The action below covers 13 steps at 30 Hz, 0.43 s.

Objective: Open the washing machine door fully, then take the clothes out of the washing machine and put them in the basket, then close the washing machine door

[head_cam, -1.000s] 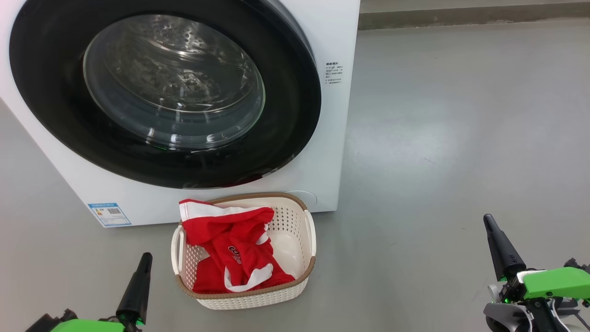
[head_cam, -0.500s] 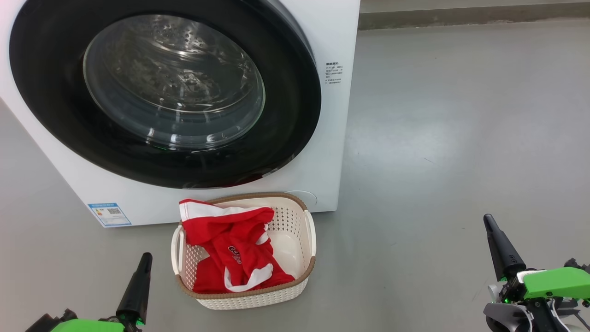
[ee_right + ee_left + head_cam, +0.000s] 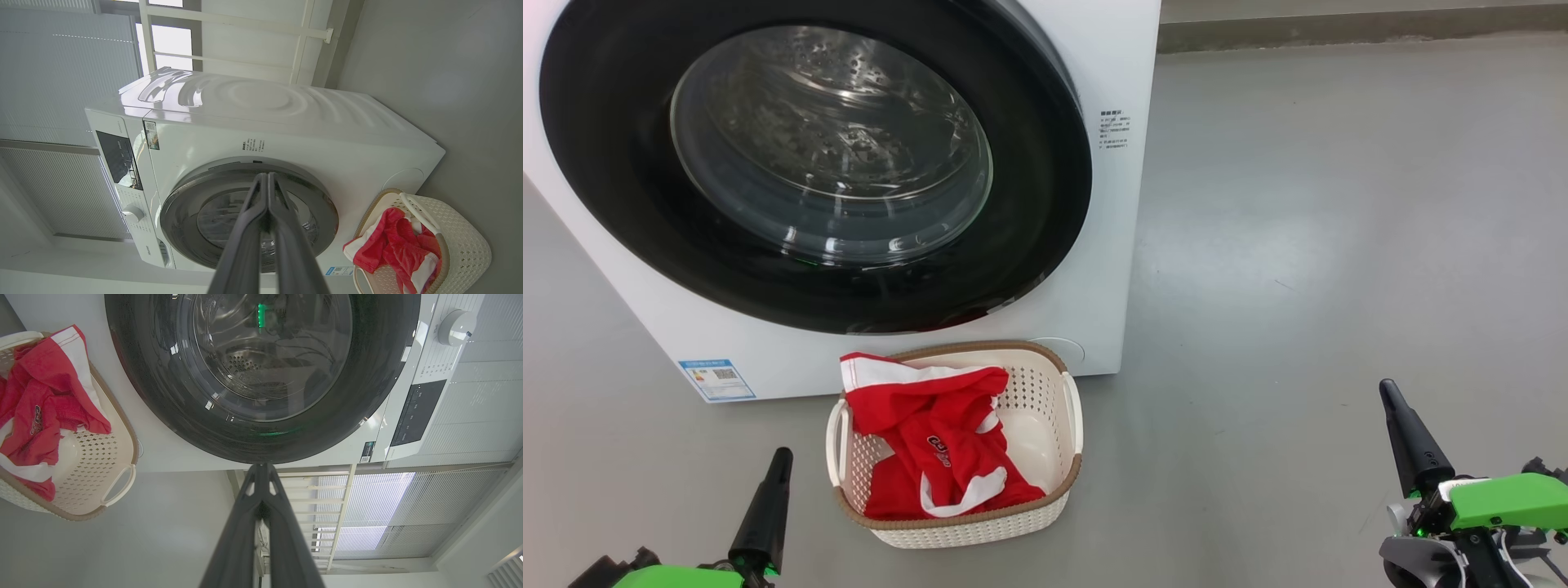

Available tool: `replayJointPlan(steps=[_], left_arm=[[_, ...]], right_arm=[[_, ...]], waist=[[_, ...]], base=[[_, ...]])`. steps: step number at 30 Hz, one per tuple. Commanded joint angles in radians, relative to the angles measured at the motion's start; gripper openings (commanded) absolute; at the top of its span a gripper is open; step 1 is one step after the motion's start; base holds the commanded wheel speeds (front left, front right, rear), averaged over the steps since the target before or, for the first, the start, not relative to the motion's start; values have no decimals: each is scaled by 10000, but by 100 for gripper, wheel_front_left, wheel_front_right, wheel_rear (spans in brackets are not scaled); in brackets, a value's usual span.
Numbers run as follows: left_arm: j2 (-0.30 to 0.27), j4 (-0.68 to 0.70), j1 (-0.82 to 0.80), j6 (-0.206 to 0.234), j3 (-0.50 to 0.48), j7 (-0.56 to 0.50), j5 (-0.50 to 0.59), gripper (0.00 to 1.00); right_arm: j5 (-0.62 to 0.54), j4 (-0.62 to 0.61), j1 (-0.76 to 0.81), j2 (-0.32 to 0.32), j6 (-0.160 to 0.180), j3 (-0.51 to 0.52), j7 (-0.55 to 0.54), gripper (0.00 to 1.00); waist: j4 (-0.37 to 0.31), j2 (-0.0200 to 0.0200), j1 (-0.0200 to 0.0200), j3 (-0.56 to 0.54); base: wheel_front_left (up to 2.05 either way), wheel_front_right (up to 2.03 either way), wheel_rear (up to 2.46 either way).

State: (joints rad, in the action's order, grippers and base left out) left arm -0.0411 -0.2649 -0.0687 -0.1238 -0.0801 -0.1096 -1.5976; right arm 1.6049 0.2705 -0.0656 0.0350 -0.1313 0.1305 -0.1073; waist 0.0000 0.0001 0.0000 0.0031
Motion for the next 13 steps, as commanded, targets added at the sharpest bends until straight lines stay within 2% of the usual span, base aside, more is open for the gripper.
replayJointPlan(steps=[1,13], left_arm=[[-91,199,-394,-69,-349,-45,-101,0],[-91,199,-394,-69,-348,-45,-102,0]], right_arm=[[40,-257,-423,152,6,-169,-58,0],[40,-257,-423,152,6,-169,-57,0]], waist=[[0,-1,0,0],[0,-1,0,0]], base=[[0,0,0],[0,0,0]])
